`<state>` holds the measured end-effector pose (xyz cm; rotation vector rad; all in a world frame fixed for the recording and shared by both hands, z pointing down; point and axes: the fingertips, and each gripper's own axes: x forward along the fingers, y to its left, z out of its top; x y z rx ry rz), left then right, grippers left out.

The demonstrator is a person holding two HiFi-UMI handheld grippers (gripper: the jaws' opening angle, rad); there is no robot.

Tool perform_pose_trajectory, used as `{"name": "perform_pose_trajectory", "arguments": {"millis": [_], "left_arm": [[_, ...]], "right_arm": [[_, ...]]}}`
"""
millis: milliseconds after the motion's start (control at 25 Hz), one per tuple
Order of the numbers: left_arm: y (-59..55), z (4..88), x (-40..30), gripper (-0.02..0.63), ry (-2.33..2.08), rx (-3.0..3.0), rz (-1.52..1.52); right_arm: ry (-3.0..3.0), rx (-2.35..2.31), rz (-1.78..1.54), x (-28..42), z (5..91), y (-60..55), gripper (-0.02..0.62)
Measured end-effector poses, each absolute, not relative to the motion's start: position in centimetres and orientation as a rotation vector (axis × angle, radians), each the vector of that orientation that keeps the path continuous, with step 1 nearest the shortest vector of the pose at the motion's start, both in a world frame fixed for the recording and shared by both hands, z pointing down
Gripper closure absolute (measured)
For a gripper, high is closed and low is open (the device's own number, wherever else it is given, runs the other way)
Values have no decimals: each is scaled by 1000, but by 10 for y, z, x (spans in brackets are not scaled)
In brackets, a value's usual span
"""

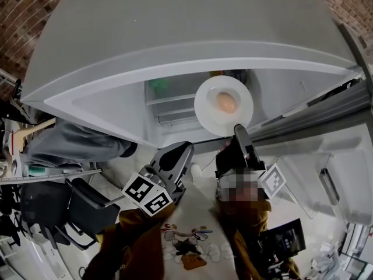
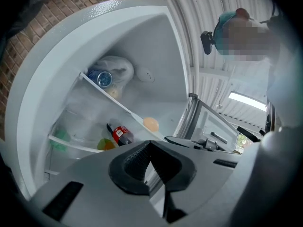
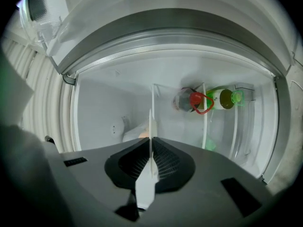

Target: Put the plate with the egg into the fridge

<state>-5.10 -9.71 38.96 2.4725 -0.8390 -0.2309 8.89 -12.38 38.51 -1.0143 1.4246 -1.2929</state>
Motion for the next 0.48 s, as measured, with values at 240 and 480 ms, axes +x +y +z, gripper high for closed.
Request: {"name": "perform_pose_trajectory", "arguments": {"millis": [240,480], "left_arm": [[-103,387,-49,598,-827,2484,-238],[-108,382,-43,598,-812,2511,-243]], "right_arm": [[1417,-1003,-1272,93,374,-133,571],[1408,-1010,-1261,97,368,-142,571]]}}
